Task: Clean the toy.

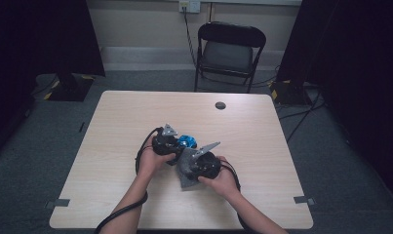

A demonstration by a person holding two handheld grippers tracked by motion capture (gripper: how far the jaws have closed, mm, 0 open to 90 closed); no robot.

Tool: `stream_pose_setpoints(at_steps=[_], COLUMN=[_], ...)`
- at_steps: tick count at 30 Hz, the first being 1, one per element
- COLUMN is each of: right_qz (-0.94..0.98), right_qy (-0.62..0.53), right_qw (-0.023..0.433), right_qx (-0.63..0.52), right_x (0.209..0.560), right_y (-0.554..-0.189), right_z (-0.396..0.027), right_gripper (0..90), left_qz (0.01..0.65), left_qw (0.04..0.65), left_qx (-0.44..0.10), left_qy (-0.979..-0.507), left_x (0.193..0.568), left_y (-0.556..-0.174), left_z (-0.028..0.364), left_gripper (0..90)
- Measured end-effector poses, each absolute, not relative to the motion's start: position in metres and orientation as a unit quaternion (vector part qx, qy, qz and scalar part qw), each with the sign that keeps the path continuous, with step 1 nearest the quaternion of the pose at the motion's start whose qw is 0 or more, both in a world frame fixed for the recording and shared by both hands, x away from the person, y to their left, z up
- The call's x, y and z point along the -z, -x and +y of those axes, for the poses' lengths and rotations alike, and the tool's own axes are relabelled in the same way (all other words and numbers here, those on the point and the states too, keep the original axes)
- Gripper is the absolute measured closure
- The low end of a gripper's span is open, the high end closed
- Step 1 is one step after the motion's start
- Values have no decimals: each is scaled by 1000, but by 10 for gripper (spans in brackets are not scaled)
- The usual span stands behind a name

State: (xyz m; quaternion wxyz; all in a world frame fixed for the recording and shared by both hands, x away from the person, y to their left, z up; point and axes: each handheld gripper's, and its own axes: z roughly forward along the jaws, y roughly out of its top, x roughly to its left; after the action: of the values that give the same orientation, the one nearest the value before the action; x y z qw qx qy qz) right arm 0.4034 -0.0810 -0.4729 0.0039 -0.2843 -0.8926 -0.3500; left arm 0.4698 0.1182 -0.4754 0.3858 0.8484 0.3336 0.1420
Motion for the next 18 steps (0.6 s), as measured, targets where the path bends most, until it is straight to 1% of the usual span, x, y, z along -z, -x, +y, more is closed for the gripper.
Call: stream_pose_setpoints(at_steps=[18], right_qz=[-904], right_qy=[247], right_qw=[20], right_qx=[349], right_x=[473], right_y=[-390], right_z=[-64], right_gripper=[753], left_qz=[340], left_qw=[393], left_qx=[-143], left_qy=[-843], left_x=[476], left_y=[-469], left_z=[117], left_gripper=[498])
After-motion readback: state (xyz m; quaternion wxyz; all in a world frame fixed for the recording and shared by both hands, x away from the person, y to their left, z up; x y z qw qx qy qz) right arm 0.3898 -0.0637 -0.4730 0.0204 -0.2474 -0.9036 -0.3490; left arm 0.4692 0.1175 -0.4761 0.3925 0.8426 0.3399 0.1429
